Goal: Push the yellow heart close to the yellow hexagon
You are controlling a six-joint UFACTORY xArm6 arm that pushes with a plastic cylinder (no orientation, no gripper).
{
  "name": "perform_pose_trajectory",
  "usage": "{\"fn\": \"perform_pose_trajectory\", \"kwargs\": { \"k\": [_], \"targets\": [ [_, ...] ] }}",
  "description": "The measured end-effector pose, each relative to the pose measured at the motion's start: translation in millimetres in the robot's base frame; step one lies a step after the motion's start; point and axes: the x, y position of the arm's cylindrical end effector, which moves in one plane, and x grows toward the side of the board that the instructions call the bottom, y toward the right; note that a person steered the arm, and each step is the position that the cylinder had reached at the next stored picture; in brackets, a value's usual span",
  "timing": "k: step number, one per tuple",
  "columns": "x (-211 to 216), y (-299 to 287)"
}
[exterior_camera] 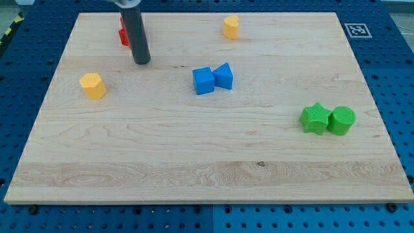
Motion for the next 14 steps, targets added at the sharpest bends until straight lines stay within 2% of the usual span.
{"fn": "perform_pose_trajectory", "kwargs": {
  "k": [2,6,8,10,11,12,13,14],
  "targets": [
    [-20.8,12.3],
    [-24.4,37.6],
    [-27.4,110.6],
    [-34.9,212.6],
    [-67.3,265.1],
    [-107.9,269.3],
    [-112.7,218.5],
    [-107.9,203.0]
  ]
}}
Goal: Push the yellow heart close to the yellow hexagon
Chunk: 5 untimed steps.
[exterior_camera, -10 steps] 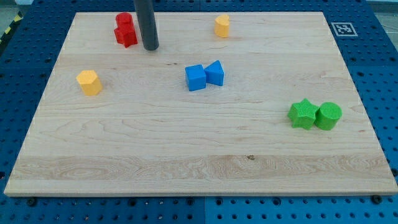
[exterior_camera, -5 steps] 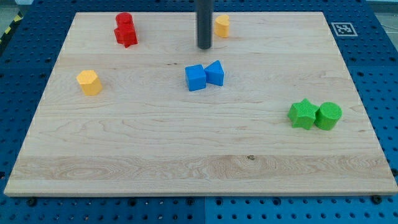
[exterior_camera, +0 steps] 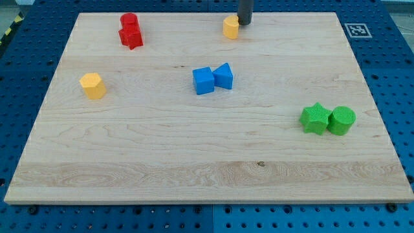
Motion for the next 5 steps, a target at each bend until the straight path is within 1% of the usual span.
{"fn": "perform_pose_trajectory", "kwargs": {
  "k": [1,2,4,5],
  "targets": [
    [3.7,-25.3],
    [3.7,-25.7],
    [-12.1,-31.1],
    [-3.2,-43.8]
  ]
}}
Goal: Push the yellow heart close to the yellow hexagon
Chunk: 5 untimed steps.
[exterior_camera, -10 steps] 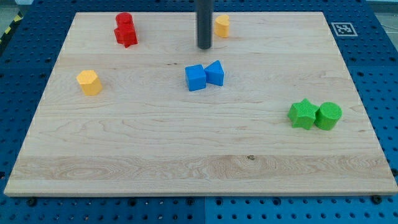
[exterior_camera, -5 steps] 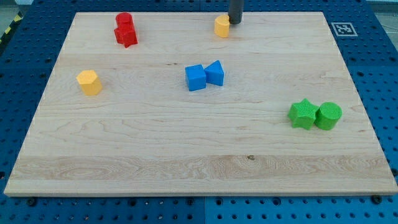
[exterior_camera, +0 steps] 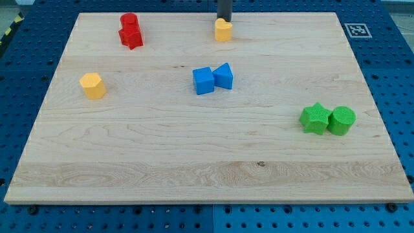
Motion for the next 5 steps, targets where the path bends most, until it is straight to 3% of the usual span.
{"fn": "perform_pose_trajectory", "kwargs": {
  "k": [5],
  "targets": [
    [15.5,-10.9]
  ]
}}
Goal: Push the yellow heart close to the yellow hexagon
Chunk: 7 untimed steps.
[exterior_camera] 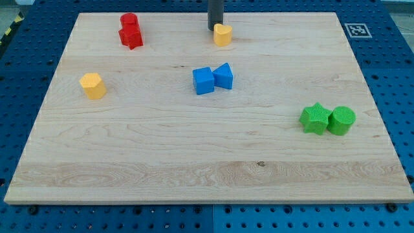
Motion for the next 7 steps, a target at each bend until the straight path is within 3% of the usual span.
{"fn": "perform_pose_trajectory", "kwargs": {
  "k": [7],
  "targets": [
    [49.5,29.7]
  ]
}}
